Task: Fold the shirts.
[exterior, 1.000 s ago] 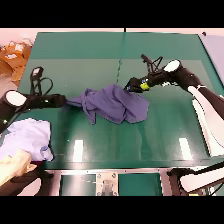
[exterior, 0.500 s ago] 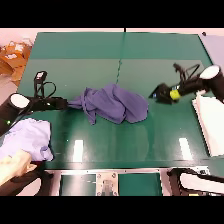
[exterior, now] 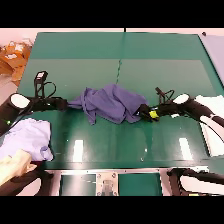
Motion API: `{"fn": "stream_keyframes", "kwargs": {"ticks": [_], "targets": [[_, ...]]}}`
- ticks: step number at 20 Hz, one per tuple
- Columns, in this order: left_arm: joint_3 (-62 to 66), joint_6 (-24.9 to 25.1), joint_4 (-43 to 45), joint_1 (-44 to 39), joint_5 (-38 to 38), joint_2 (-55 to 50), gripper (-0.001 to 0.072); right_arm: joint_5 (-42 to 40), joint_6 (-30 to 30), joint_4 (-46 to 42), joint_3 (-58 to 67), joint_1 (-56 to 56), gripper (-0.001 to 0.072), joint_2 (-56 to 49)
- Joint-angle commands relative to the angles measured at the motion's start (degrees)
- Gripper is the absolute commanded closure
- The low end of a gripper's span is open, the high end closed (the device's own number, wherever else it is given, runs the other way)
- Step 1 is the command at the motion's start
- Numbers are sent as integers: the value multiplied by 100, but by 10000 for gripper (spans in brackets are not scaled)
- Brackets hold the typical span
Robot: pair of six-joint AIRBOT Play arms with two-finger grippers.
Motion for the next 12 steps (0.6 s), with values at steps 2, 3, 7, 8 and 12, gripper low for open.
{"fn": "stream_keyframes", "kwargs": {"ticks": [2, 3, 7, 8, 12], "targets": [[-2, -181, 649, 4, 22, -2, 687, -70, -317, 136, 461, 39, 697, -234], [-2, -435, 968, 48, 13, -2, 688, 212, -343, -7, 660, -116, 697, -221], [-2, -713, 1331, 999, -59, -2, 688, 1001, -212, -656, 1362, -1093, 698, 120], [-2, -560, 1320, 1200, -76, -2, 688, 1113, -219, -678, 1456, -1370, 698, 254], [249, -251, 1110, 1364, -284, 4, 687, 1429, -262, -673, 1674, -2094, 698, 791]]}}
